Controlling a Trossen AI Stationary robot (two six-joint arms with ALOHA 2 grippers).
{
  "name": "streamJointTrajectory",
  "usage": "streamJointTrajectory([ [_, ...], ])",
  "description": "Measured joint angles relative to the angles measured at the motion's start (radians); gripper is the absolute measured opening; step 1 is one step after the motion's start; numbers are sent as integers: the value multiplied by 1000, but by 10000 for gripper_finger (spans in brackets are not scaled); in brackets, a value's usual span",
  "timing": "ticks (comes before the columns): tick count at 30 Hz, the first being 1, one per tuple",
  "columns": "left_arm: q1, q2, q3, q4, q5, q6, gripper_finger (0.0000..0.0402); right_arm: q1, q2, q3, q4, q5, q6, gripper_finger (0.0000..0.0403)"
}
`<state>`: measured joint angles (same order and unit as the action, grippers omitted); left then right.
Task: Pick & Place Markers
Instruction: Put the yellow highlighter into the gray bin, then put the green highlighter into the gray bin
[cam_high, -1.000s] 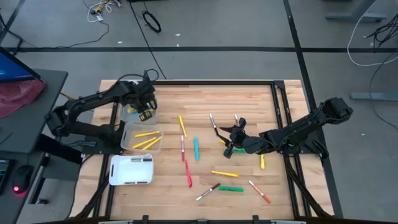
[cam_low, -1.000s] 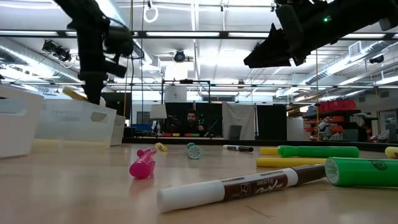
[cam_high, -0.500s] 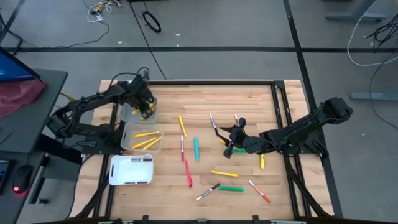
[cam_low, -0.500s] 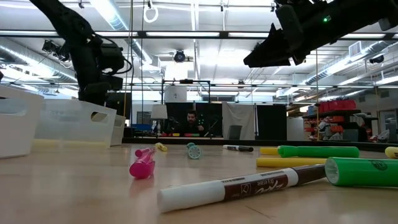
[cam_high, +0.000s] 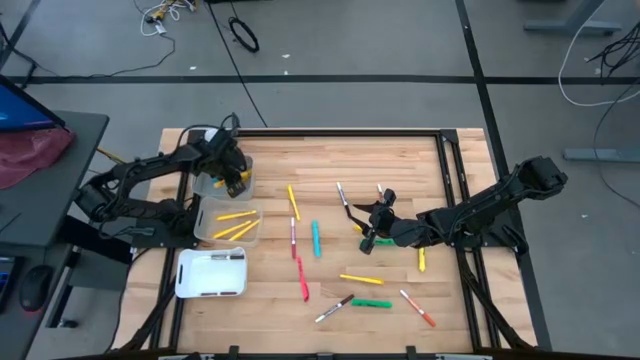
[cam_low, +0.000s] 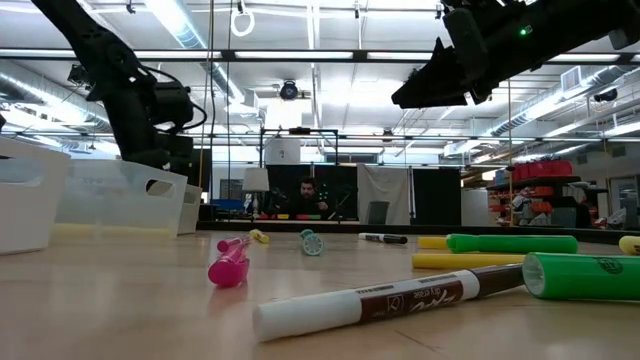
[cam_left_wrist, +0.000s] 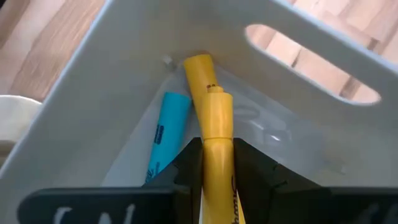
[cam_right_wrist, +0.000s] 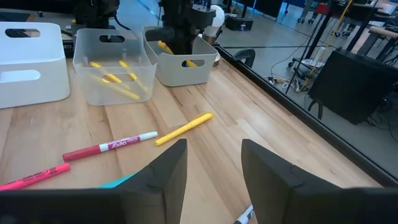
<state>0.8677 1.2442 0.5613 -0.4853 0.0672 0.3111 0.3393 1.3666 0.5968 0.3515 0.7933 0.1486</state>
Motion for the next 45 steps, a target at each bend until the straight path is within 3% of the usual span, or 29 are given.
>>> streamJointTrajectory([
  [17,0,0,-54,83,-13,-12,80,0,0,0,0,0,-7,152],
  [28,-1,0,-56,68,-61,-39,153,0,0,0,0,0,-7,152],
  [36,-1,0,109,-99,-116,-46,196,0,0,0,0,0,-8,152],
  [45,-1,-3,326,-311,-98,-124,190,0,0,0,19,2,0,152],
])
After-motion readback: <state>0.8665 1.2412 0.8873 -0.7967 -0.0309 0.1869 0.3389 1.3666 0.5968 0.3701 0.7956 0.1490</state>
